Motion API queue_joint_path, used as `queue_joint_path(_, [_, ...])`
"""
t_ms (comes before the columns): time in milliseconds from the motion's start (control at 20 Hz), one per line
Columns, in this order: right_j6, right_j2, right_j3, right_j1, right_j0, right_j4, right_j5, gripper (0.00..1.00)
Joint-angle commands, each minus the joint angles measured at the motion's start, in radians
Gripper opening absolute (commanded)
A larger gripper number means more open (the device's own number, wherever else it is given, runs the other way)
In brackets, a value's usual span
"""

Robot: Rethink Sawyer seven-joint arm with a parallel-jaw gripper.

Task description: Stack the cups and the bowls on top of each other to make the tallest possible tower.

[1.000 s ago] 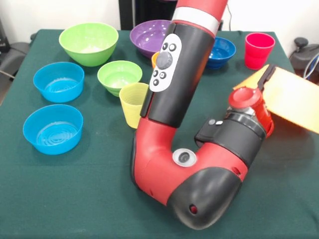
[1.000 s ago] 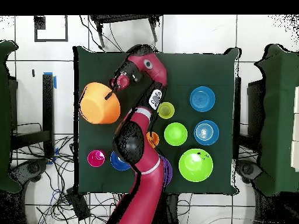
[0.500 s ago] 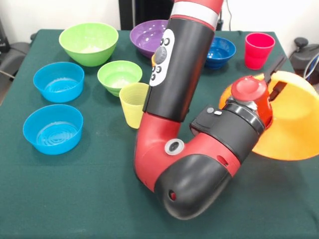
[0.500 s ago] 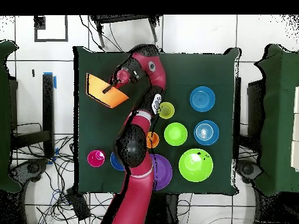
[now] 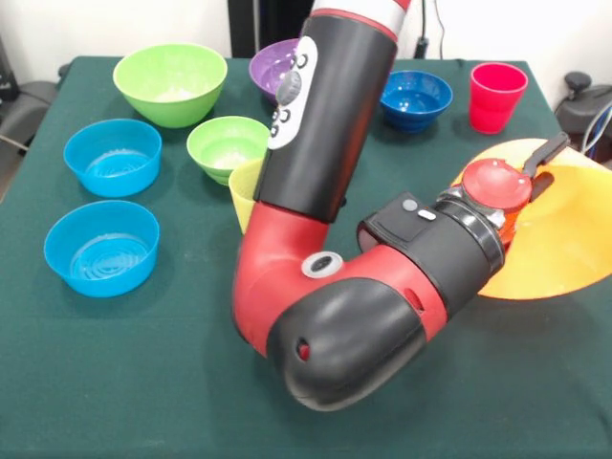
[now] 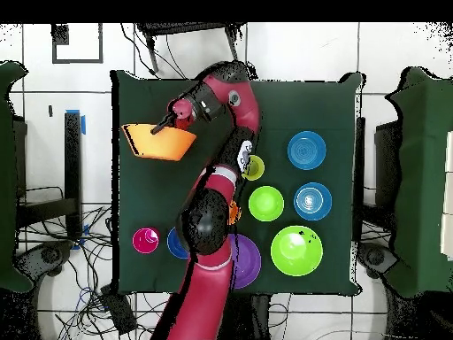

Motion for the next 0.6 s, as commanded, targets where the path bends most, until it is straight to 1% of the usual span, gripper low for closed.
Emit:
queue_joint_path(50, [0.106,0.047,-0.067,0.041,-0.025,-0.158,-0.248,1.0])
queue_joint_path(300, [0.121,0.085,-0.079,0.053,-0.02,-0.174,-0.252,1.0])
queue_joint_path(600, [0.119,0.072,-0.11,0.051,-0.04,-0.167,-0.292,1.0])
